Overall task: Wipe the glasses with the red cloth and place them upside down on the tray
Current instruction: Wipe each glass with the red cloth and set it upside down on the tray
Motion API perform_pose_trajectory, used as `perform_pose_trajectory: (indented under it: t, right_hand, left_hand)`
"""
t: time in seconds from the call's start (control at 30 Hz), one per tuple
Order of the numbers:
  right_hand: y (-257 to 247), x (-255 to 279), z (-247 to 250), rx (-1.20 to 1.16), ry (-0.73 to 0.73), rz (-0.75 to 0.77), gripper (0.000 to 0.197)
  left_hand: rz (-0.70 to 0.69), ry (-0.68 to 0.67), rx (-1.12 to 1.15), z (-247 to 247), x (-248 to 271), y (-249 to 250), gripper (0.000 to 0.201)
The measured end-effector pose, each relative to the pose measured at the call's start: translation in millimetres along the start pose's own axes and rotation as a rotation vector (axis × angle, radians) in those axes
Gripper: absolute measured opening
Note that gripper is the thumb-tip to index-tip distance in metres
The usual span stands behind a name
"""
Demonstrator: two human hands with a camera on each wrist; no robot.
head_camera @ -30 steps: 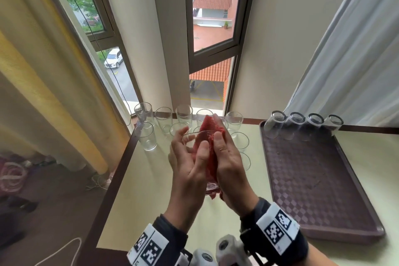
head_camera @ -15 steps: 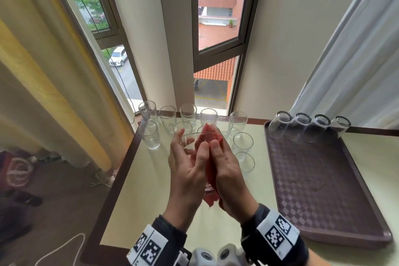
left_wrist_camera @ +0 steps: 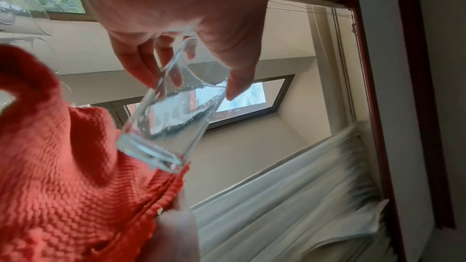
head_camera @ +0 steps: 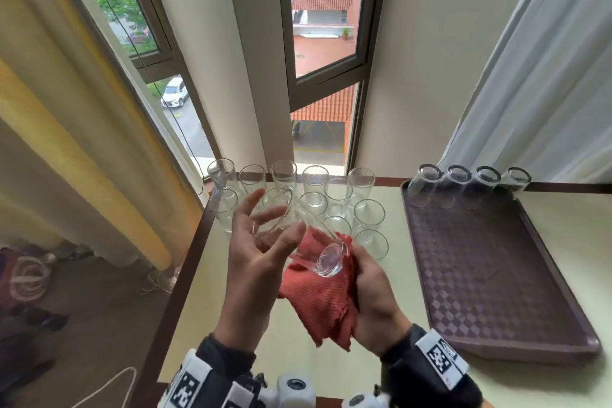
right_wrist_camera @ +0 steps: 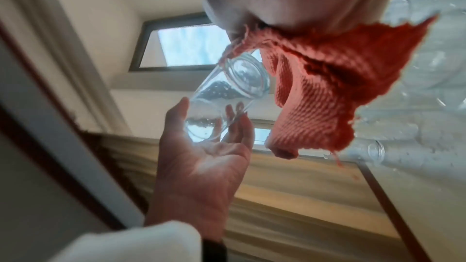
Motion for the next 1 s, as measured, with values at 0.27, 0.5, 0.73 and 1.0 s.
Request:
perform_pose_trajectory:
  t: [0.27, 0.5, 0.73, 1.0]
  right_hand:
    - [-20, 7, -4, 0.013, -0.072, 0.237, 0.032]
    - [-10, 14, -11, 1.134, 0.014, 1.298, 0.016]
    - [-16, -2, -24, 0.484, 0.189, 0.755, 0.026]
    - [-15, 0, -25, 0.726, 0.138, 1.049, 0.023]
  left_hand:
    - [0.082, -0.167, -0.065, -3, 10, -14, 0.071]
    - [0.333, -0.015, 0.170, -11, 4, -25, 0.036]
    - [-0.078, 0.126, -0.086, -17, 7, -23, 0.020]
    - [-0.080, 0.144, -0.042, -11, 4, -23, 0.016]
Point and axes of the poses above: each hand's wrist, its own x-axis away from the middle knuckle, its own z-axis out of the back of the hand, y = z × x, the point moved 1 cm from there along -x, towards the middle knuckle, and after that the axes turned 1 degree about -z, right-handed, at the moved point
